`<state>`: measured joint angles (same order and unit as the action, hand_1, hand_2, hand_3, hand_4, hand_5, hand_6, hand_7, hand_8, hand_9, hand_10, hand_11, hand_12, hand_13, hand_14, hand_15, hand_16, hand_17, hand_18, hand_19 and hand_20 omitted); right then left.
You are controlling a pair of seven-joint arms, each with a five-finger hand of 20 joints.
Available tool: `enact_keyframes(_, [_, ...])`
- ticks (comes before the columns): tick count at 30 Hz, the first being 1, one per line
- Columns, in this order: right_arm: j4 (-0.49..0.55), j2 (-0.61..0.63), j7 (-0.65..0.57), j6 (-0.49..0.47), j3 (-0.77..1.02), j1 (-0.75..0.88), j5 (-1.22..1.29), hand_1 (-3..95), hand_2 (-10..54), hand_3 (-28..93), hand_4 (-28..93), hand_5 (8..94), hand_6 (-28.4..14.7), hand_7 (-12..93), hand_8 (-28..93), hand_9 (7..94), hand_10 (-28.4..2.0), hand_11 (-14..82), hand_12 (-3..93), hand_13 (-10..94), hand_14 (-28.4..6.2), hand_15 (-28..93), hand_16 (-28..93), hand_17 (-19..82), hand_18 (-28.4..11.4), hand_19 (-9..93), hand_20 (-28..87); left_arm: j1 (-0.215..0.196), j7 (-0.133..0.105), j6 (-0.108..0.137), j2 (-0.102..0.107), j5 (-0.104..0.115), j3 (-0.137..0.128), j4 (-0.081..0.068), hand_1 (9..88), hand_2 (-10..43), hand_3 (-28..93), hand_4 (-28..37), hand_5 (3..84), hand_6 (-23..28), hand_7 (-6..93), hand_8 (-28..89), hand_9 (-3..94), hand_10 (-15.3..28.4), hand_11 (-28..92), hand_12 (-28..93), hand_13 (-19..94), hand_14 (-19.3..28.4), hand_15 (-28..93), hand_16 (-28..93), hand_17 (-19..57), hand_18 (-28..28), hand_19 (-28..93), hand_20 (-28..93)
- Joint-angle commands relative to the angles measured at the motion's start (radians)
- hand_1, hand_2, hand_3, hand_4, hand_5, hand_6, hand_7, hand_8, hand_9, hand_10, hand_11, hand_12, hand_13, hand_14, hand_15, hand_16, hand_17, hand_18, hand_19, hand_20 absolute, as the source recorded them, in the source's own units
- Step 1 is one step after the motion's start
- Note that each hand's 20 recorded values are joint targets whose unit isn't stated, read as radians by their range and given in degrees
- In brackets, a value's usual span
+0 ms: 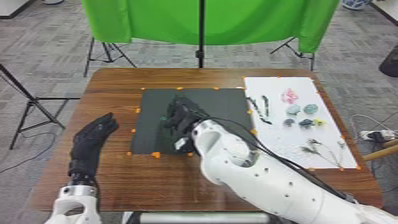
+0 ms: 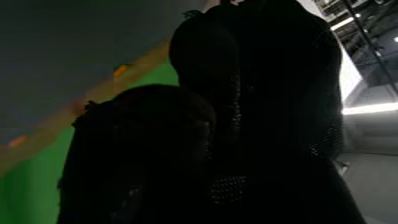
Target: Arrange flowers
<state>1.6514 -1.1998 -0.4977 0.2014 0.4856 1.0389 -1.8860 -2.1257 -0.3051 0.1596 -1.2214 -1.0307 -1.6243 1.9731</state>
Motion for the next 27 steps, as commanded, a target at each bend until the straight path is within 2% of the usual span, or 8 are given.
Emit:
enact_keyframes(1, [-0.049, -0.048, -0.001, 0.052, -0.033, -0.015, 0.042, 86.4, -9.5, -28, 57, 82.7, -1.9, 30, 22, 88.5, -12.3, 36.6, 36.6, 94, -1.8, 58, 27, 70, -8.5, 93, 42, 0.006, 0.006, -0.025, -0.012, -0.006, 0.027, -0.014, 29.5, -6.5, 65, -17.4, 48.3, 2.8, 14.2, -5, 43.5, 12.3, 15, 15, 33, 16.2, 24, 5, 4.5, 14.4, 8, 25])
enact_keyframes(5, [-0.059, -0.057, 0.000, 0.053, -0.035, -0.015, 0.052, 83.1, -9.5, -28, 49, 82.9, -2.2, 30, 21, 88.0, -13.3, 39.7, 29.6, 94, -2.3, 57, 28, 70, -8.5, 93, 42, 0.015, 0.012, -0.039, -0.010, -0.009, 0.031, -0.018, 29.5, -6.4, 65, -17.3, 48.3, 2.8, 14.1, -5, 43.5, 12.3, 15, 15, 33, 16.1, 24, 5, 4.5, 14.5, 9, 25])
enact_keyframes(16, [-0.073, -0.047, 0.018, 0.035, -0.022, -0.003, 0.018, 73.2, -9.5, -24, 44, 82.7, -2.5, 30, 17, 87.6, -14.1, 39.2, 27.6, 94, -2.8, 55, 28, 70, -8.8, 93, 41, 0.012, 0.023, -0.052, -0.017, -0.015, 0.028, -0.018, 29.3, -6.7, 65, -17.1, 47.9, 2.9, 13.6, -5, 43.1, 12.1, 15, 15, 33, 16.2, 23, 5, 4.2, 14.5, 8, 24])
enact_keyframes(17, [-0.070, -0.040, 0.021, 0.031, -0.021, -0.004, 0.010, 71.3, -9.5, -21, 42, 82.4, -2.5, 30, 15, 87.3, -14.1, 39.2, 27.6, 94, -2.8, 54, 29, 69, -9.0, 93, 40, 0.013, 0.024, -0.053, -0.018, -0.014, 0.028, -0.018, 29.3, -6.7, 65, -17.1, 47.9, 2.9, 13.6, -5, 43.1, 12.1, 15, 15, 33, 16.2, 23, 5, 4.2, 14.6, 8, 24])
enact_keyframes(18, [-0.068, -0.034, 0.025, 0.031, -0.018, -0.004, 0.001, 58.4, -9.5, 16, 15, 82.3, -2.6, 30, 13, 87.1, -14.2, 39.1, 27.5, 94, -2.9, 54, 29, 69, -9.3, 93, 42, 0.012, 0.024, -0.056, -0.019, -0.014, 0.028, -0.018, 29.3, -6.7, 65, -17.1, 47.9, 3.0, 13.6, -5, 43.1, 12.1, 15, 15, 33, 16.2, 23, 5, 4.1, 14.6, 8, 24])
enact_keyframes(19, [-0.063, -0.026, 0.027, 0.028, -0.015, -0.004, -0.007, 49.8, -9.5, 40, -4, 82.1, -2.6, 30, 12, 86.9, -14.3, 39.3, 27.6, 94, -3.0, 54, 29, 69, -9.2, 92, 42, 0.010, 0.024, -0.055, -0.020, -0.016, 0.027, -0.017, 29.2, -6.7, 66, -17.0, 47.9, 3.0, 13.6, -5, 43.1, 12.1, 15, 15, 33, 16.2, 23, 5, 4.1, 14.5, 8, 24])
enact_keyframes(20, [-0.051, -0.015, 0.030, 0.023, -0.008, -0.001, -0.009, 46.0, -9.5, 50, -11, 82.1, -2.6, 30, 10, 86.7, -14.4, 39.3, 27.6, 94, -3.1, 54, 29, 69, -9.2, 92, 42, 0.008, 0.026, -0.056, -0.021, -0.017, 0.026, -0.016, 29.2, -6.7, 66, -17.0, 47.9, 3.0, 13.6, -5, 43.1, 12.1, 15, 15, 33, 16.2, 23, 5, 4.1, 14.6, 8, 24])
enact_keyframes(27, [0.244, 0.255, 0.058, -0.035, 0.195, 0.095, -0.082, 42.4, -9.5, 56, -14, 80.6, -3.1, 29, -1, 84.6, -14.9, 36.6, 27.0, 93, -3.9, 49, 32, 66, -10.1, 92, 40, -0.013, 0.012, -0.054, -0.033, -0.034, 0.007, -0.002, 29.2, -6.9, 66, -17.1, 47.9, 3.0, 13.5, -5, 43.1, 12.1, 15, 15, 33, 16.2, 23, 5, 4.0, 14.6, 8, 24])
